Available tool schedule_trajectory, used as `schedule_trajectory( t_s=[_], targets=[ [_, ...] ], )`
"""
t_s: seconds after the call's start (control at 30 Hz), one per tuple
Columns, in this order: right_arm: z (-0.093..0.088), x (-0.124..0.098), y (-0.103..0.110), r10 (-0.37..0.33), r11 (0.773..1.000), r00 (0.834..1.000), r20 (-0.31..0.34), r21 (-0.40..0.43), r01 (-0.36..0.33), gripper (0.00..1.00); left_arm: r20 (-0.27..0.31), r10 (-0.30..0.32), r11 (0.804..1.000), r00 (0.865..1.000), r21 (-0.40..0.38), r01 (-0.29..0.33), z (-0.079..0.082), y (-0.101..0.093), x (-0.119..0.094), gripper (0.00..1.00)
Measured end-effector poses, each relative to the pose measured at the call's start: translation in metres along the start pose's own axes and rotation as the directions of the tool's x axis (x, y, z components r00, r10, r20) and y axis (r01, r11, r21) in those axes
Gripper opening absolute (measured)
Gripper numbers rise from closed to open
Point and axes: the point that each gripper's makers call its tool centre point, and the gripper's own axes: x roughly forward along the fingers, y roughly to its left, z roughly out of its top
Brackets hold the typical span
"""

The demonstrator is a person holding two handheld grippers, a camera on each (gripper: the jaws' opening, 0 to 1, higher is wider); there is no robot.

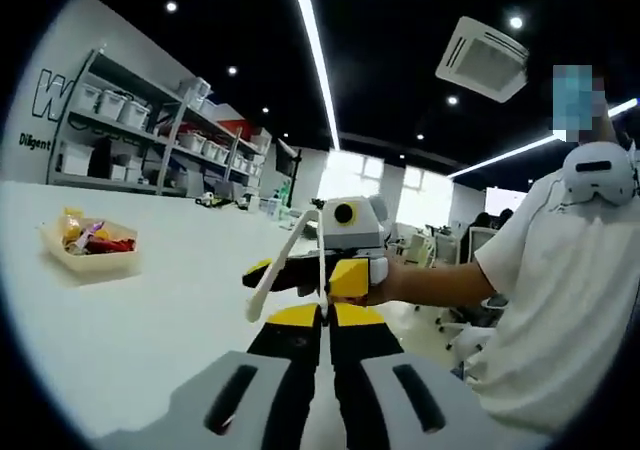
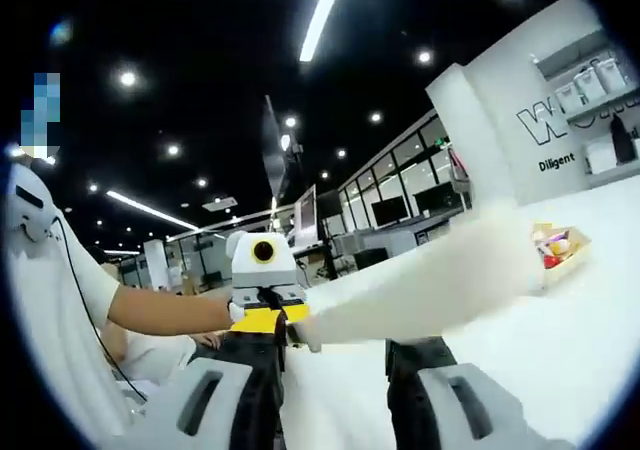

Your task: Place the target food into the container with the food tongs after gripping and lifting it, then release it inside without dropping or visibly crushing the food.

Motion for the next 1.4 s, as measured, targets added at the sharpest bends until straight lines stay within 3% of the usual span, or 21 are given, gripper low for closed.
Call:
schedule_trajectory(
  t_s=[0.07, 0.33, 0.73, 1.13, 1.4],
  targets=[
    [0.004, -0.002, 0.004, 0.03, 0.999, 1.0, 0.008, 0.015, -0.03, 0.34, -0.004, 0.0, 1.0, 1.0, 0.012, 0.0, 0.004, -0.002, -0.001, 0.02],
    [0.014, -0.01, 0.001, 0.018, 1.0, 0.999, 0.031, -0.01, -0.018, 0.31, -0.005, 0.0, 1.0, 1.0, 0.01, 0.0, 0.006, 0.003, -0.005, 0.02],
    [0.004, -0.023, -0.005, 0.012, 1.0, 0.999, -0.034, -0.019, -0.012, 0.26, -0.073, 0.008, 1.0, 0.997, 0.012, -0.008, -0.003, 0.012, -0.009, 0.03],
    [0.006, -0.036, -0.015, -0.015, 1.0, 0.999, -0.037, -0.017, 0.015, 0.26, -0.116, 0.023, 0.999, 0.993, 0.03, -0.02, -0.003, 0.017, -0.012, 0.03],
    [-0.003, -0.044, -0.022, -0.035, 0.998, 0.994, -0.107, -0.051, 0.03, 0.23, -0.136, 0.034, 0.999, 0.99, 0.038, -0.029, -0.004, 0.022, -0.016, 0.02]
  ],
)
